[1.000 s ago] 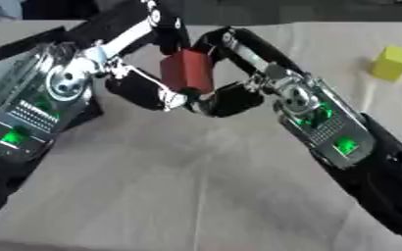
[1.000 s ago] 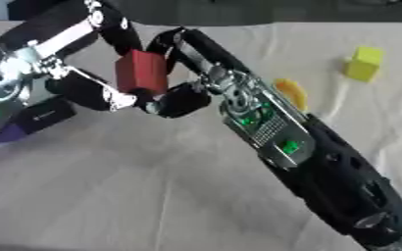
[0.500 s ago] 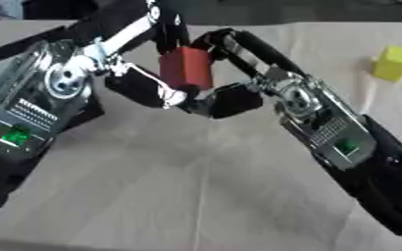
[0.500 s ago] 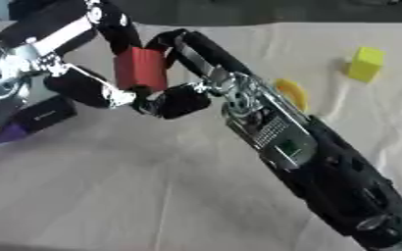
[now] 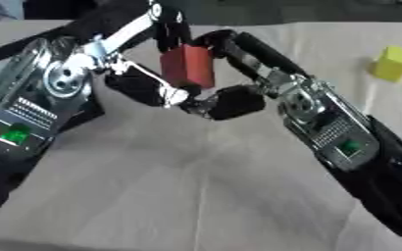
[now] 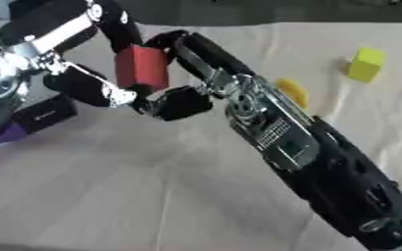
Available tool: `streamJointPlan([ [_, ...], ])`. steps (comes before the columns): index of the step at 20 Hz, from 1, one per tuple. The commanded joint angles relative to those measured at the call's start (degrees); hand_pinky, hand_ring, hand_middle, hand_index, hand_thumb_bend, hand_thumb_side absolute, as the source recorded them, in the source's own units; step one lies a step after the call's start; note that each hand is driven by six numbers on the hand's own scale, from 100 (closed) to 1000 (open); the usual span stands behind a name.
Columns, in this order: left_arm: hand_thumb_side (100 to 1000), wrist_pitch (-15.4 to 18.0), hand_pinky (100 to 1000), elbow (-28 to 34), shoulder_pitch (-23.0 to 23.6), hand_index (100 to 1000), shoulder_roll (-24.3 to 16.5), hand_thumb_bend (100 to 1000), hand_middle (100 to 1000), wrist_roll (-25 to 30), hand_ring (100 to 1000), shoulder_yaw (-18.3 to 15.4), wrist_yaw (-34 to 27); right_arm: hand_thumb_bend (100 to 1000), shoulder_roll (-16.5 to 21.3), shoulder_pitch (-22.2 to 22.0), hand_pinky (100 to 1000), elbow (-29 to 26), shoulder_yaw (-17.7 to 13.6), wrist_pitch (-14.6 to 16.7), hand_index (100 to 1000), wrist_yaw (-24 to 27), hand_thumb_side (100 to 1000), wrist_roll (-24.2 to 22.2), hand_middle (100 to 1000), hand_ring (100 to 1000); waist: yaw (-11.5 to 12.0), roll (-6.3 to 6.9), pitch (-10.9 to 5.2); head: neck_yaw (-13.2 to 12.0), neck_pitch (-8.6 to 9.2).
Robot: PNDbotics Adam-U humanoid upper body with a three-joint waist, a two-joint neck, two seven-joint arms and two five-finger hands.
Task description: Pick up the objects with one hand, pass them to the other hand, and then place them into the box on the other side of the table.
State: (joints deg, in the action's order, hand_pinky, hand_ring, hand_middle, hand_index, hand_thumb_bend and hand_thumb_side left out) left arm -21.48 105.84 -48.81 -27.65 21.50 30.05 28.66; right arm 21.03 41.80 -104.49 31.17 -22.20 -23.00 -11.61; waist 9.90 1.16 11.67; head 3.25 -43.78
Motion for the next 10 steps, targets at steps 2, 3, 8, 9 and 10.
streamJointPlan([
  [2,100,-0.12,676,0.97,0.09,412,-1.83,399,374,1.09,501,-0.76,0.32,665,0.26,0.94,873,-0.84,-0.93,0.33,847,-1.26,396,0.22,779,784,0.05,0.56,-1.87,-0.27,-0.33],
  [3,100,-0.24,676,1.28,0.33,412,-2.07,399,373,1.30,501,-0.96,0.15,670,0.28,0.89,872,-0.74,-0.89,0.30,851,-1.45,397,0.16,780,785,0.06,0.55,-1.86,-0.29,-0.33],
  [8,100,-0.97,676,2.85,1.72,412,-3.53,396,374,2.07,501,-1.99,-0.50,673,0.47,0.65,871,-0.47,-0.79,0.15,850,-1.54,400,0.04,777,782,0.19,0.52,-1.82,-0.19,-0.33],
  [9,100,-1.10,676,3.03,1.99,411,-3.80,396,374,2.09,501,-2.26,-0.50,672,0.54,0.66,871,-0.53,-0.83,0.13,850,-1.49,400,0.03,777,782,0.21,0.49,-1.81,-0.17,-0.33],
  [10,100,-1.21,676,3.16,2.23,411,-4.07,395,374,2.10,501,-2.51,-0.49,671,0.62,0.68,871,-0.64,-0.88,0.12,850,-1.42,399,0.05,776,782,0.22,0.46,-1.79,-0.19,-0.33],
])
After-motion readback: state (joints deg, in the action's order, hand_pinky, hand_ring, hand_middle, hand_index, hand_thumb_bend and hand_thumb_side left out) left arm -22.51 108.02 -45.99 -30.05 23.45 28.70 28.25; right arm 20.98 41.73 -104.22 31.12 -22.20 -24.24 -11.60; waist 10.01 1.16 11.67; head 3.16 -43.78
